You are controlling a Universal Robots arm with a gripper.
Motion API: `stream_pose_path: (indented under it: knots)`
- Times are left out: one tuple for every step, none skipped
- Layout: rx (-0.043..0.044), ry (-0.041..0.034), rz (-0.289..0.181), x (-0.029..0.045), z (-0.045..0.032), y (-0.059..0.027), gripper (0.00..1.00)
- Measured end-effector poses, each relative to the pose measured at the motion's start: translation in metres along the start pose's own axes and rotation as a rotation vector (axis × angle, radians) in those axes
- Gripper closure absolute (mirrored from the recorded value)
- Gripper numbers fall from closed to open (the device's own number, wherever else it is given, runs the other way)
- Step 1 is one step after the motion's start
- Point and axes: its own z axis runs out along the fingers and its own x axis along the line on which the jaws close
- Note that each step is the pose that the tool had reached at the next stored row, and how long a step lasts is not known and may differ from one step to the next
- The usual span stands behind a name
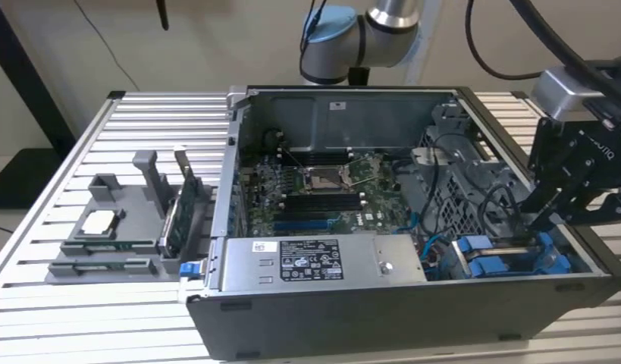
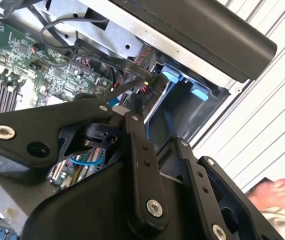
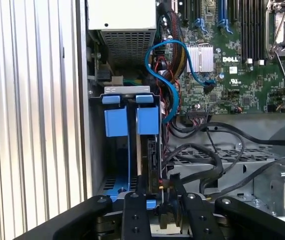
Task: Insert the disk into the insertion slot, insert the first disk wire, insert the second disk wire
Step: 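Insert the first disk wire, then insert the second disk wire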
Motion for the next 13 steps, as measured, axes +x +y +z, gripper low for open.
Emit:
stream_pose_path:
  knots:
    - [0.0001,0.0013,0.000,-0.0001,-0.0028,0.0001,0.67]
    - [0.0001,0.0019,0.000,-0.0002,-0.0039,0.0001,0.67]
    - [0.0001,0.0025,0.000,-0.0002,-0.0045,0.0001,0.67]
    - [0.0001,0.0024,0.000,-0.0002,-0.0046,0.0001,0.67]
    - [0.0001,0.0024,0.000,-0.0002,-0.0046,0.0001,0.67]
    - [0.0001,0.0025,0.000,-0.0002,-0.0047,-0.0001,0.67]
    - [0.0000,0.0028,0.000,-0.0003,-0.0048,-0.0009,0.67]
    - [-0.0004,0.0028,0.000,-0.0003,-0.0049,-0.0018,0.67]
    - [-0.0010,0.0027,0.000,-0.0004,-0.0048,-0.0029,0.67]
    - [-0.0018,0.0029,0.000,-0.0004,-0.0049,-0.0042,0.67]
    - [-0.0026,0.0028,0.000,-0.0005,-0.0049,-0.0055,0.67]
    - [-0.0035,0.0028,-0.001,-0.0005,-0.0049,-0.0067,0.67]
    - [-0.0044,0.0029,-0.001,-0.0006,-0.0049,-0.0081,0.67]
